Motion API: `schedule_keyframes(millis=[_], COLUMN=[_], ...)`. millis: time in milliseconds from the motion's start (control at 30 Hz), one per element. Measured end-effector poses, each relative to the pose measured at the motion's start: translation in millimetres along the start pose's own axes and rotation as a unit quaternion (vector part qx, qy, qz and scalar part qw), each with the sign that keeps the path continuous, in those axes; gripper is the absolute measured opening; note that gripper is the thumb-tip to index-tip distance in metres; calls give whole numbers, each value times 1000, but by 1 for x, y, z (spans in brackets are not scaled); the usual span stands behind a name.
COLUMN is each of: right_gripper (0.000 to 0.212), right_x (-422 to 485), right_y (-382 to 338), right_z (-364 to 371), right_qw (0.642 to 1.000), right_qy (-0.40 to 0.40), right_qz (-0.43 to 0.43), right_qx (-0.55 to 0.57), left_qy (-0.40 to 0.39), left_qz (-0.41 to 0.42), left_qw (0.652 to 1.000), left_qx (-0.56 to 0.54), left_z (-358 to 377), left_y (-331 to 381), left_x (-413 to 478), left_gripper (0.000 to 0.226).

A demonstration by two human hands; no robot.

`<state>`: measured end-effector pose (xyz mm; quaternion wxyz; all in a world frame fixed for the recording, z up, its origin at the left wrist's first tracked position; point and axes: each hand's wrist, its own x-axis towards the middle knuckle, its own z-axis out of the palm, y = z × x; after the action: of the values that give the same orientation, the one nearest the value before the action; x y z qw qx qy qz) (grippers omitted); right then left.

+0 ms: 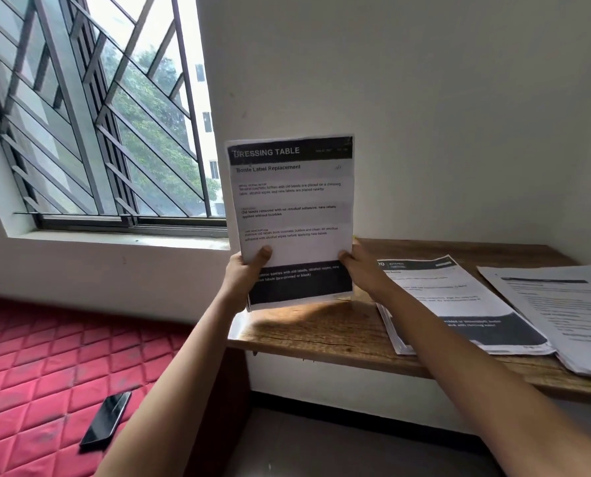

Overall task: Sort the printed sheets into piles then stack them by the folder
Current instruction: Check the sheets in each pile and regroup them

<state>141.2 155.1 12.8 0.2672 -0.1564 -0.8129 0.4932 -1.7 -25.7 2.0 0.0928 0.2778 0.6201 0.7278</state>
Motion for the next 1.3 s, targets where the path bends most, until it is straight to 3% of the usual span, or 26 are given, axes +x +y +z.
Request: schedule_keyframes(millis=[267, 500, 600, 700, 900, 1100, 1300], right_gripper=[28, 28, 41, 37, 29, 30, 31], right_x=[-2, -10, -13, -18, -34, -44, -46], right_y=[4, 8, 8, 5, -8, -15, -16], right_z=[2, -2, -2, -1, 5, 14, 26], right_qw=[995, 985, 976, 969, 959, 957, 942], right_qy=[16, 15, 3, -1, 4, 0, 8], right_qz=[98, 158, 192, 208, 203, 163, 137], right_qx=[-26, -74, -100, -133, -200, -241, -305], left_qy=[-39, -89, -106, -113, -104, -13, 41], left_qz=[-141, -199, -187, -173, -148, -42, 75], left_qw=[989, 976, 977, 978, 966, 900, 869], left_qx=[-25, 13, 9, 14, 185, 434, 487], left_z=[-4, -24, -30, -35, -37, -39, -39], left_y=[-1, -4, 0, 3, 6, -3, -14], left_x=[-17, -48, -62, -70, -78, -76, -91], left_gripper=[13, 10, 7, 12, 25, 27, 19])
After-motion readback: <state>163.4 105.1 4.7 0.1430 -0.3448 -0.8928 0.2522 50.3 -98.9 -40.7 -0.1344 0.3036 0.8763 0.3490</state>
